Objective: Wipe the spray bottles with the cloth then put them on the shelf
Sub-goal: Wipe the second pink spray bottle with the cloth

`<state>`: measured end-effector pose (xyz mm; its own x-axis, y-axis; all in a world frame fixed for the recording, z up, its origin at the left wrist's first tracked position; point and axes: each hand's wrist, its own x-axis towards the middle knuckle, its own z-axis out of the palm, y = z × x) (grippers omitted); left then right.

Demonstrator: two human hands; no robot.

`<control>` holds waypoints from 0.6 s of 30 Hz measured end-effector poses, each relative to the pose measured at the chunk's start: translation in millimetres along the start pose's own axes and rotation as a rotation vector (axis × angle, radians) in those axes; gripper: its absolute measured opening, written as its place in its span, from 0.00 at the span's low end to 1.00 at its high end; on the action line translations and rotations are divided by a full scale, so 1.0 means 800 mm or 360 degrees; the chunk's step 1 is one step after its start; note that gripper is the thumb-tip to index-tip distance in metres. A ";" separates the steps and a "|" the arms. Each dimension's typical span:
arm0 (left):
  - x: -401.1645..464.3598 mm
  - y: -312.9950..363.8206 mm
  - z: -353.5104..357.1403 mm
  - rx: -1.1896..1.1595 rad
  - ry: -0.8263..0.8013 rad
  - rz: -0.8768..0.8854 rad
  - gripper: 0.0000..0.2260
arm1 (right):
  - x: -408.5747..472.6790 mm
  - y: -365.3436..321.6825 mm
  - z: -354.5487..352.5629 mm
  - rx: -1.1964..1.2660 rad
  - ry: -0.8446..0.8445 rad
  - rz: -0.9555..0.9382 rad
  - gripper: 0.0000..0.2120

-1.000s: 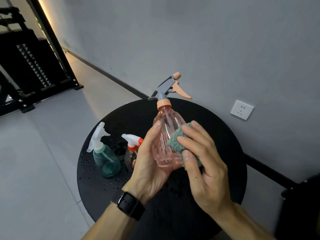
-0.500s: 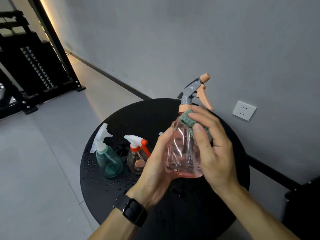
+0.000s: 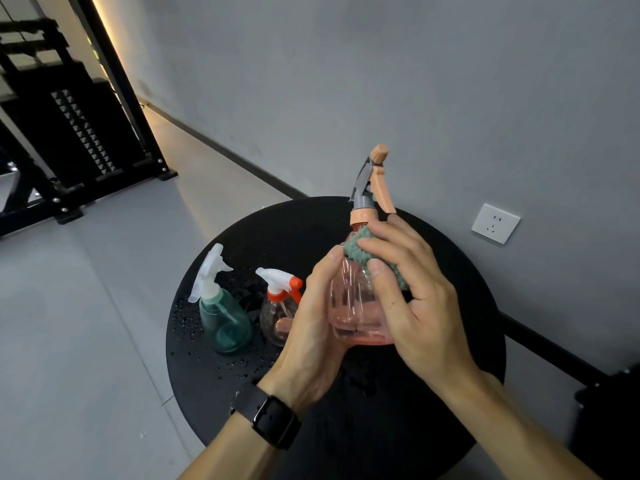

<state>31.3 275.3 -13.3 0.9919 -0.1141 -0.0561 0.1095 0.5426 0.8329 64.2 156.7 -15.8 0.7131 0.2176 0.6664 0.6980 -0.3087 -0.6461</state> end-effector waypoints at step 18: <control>0.002 -0.002 -0.002 -0.0360 -0.0026 -0.0054 0.20 | -0.005 -0.008 -0.004 -0.0009 0.0006 -0.0158 0.14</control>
<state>33.2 275.8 -15.7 0.9865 -0.1476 -0.0715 0.1561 0.7110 0.6857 56.7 154.8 -13.4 0.6400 0.2441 0.7286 0.7650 -0.2906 -0.5747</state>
